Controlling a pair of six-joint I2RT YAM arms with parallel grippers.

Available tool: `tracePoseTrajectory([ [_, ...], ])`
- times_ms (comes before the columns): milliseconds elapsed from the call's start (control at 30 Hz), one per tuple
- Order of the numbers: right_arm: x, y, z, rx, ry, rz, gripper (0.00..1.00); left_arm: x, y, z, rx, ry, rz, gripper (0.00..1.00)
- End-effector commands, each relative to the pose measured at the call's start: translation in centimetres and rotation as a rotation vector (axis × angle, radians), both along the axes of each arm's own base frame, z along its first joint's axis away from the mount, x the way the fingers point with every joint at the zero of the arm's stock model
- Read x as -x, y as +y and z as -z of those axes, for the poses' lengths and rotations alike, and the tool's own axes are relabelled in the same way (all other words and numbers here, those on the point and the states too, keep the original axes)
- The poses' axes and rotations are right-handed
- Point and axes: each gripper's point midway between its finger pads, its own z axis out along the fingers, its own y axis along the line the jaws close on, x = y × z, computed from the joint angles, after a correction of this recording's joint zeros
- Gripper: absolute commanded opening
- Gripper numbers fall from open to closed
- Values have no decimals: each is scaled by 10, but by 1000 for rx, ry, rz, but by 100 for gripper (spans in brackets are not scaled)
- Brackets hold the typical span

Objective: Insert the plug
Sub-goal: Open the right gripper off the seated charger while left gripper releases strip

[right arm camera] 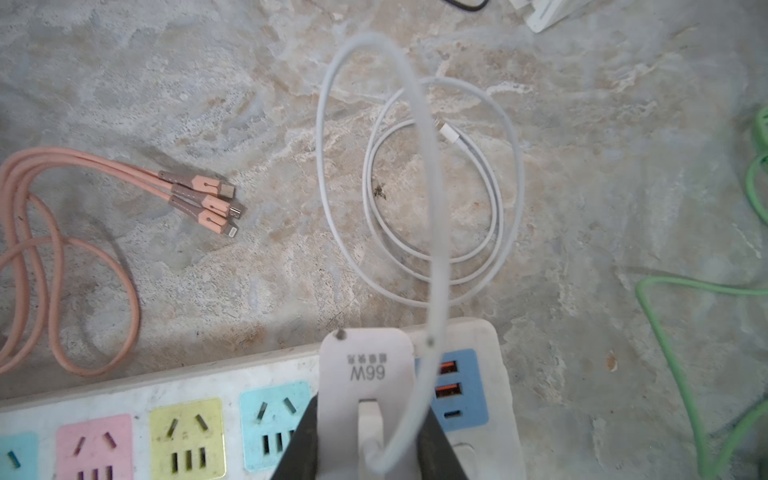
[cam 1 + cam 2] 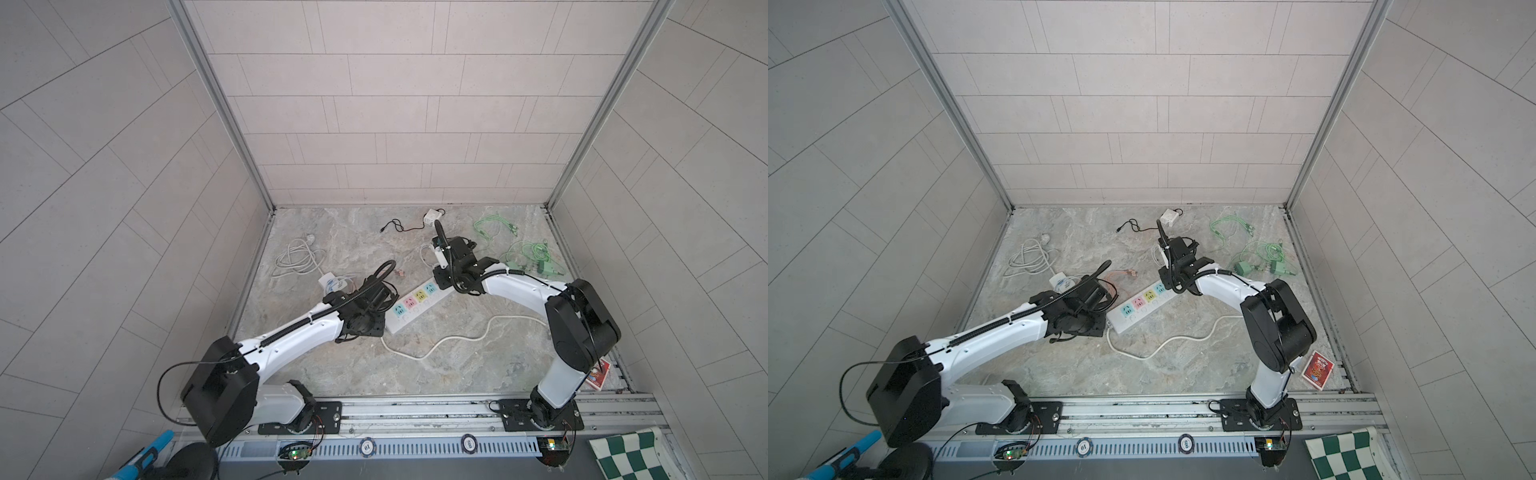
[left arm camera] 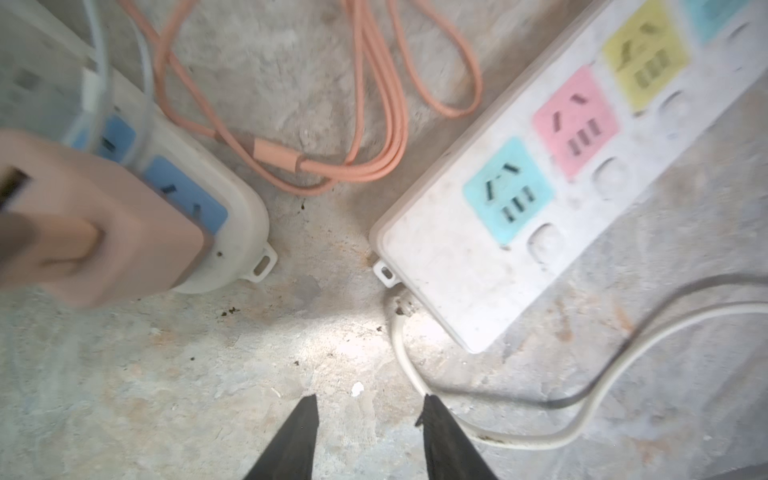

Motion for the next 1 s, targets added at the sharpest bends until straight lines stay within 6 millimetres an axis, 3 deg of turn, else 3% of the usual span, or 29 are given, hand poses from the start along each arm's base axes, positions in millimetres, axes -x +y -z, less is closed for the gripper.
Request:
tracePoseTrajectory([
  [0,77,-38,69,151,277,82,0,1,4,-16,-1,-18,10,48],
  [300,94,-38,86,147,308,92,0,-5,-5,-53,71,-94,43,48],
  [467,102,-37,94,151,304,107,0,-7,-6,-61,84,-120,43,48],
  [533,102,-39,93,161,310,117,9,-9,-9,-63,86,-125,52,49],
  [600,99,-36,84,144,298,114,15,-12,-10,-66,83,-135,56,49],
  [667,91,-31,65,119,261,112,30,-17,-11,-69,78,-156,58,50],
  [967,57,-25,-17,-7,123,114,53,-40,-18,-80,89,-261,42,50],
])
